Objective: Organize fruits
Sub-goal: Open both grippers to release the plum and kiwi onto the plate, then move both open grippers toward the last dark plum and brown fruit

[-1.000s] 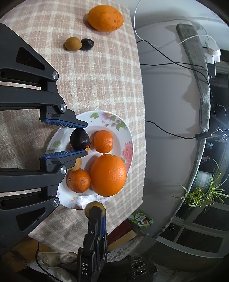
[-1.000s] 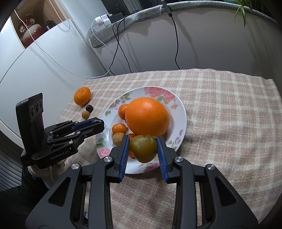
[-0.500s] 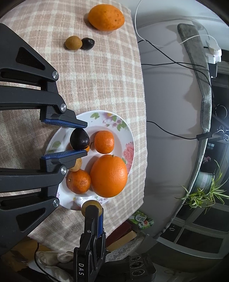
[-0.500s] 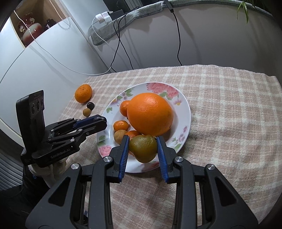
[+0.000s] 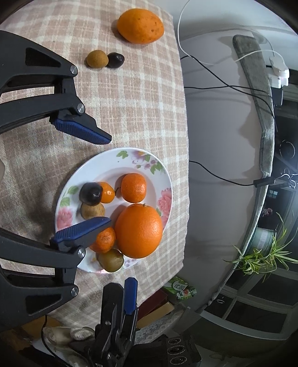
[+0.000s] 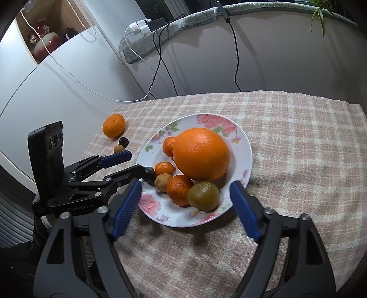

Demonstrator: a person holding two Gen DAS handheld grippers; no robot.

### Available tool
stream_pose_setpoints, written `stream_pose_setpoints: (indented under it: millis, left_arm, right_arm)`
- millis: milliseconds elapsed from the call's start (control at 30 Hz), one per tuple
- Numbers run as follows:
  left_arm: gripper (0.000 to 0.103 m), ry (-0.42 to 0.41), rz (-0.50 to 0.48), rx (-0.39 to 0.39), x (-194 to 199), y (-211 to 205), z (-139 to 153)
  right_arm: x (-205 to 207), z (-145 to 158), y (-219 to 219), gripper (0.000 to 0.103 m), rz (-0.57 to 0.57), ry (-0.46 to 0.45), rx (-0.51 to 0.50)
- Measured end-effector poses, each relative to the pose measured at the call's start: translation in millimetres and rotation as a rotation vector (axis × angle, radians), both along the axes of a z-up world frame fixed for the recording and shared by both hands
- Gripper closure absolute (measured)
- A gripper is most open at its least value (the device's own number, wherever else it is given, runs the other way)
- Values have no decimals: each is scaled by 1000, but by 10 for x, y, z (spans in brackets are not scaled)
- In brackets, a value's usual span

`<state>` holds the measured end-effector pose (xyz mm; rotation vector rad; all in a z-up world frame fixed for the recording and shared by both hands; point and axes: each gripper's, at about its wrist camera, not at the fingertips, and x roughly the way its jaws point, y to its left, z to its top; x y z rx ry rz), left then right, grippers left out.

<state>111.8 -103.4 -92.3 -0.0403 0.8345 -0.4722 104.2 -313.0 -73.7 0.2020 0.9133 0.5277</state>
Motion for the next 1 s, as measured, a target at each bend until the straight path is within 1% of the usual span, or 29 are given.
stream_pose_setpoints:
  millis: [33,200,567,833,1000]
  left_arm:
    - [32,1,0,2,-4,-2,-1]
    - [32,1,3,15,-20,-12,-6]
    - [32,-6,22,13,-44,62,4]
    - [32,-22,67,16,-46,263,42]
    - [32,-31,98,19,-64,447,58]
  right_arm:
    - [-2,-2,-2,18,-2,1,5]
    - [1,-9,-6,18,-7,1,-8]
    - [-15,86,33,18,-25,-57,-59]
    - [19,201,144,18,-16,-107,-75]
    - [76,293,308,18,21,-131,-88]
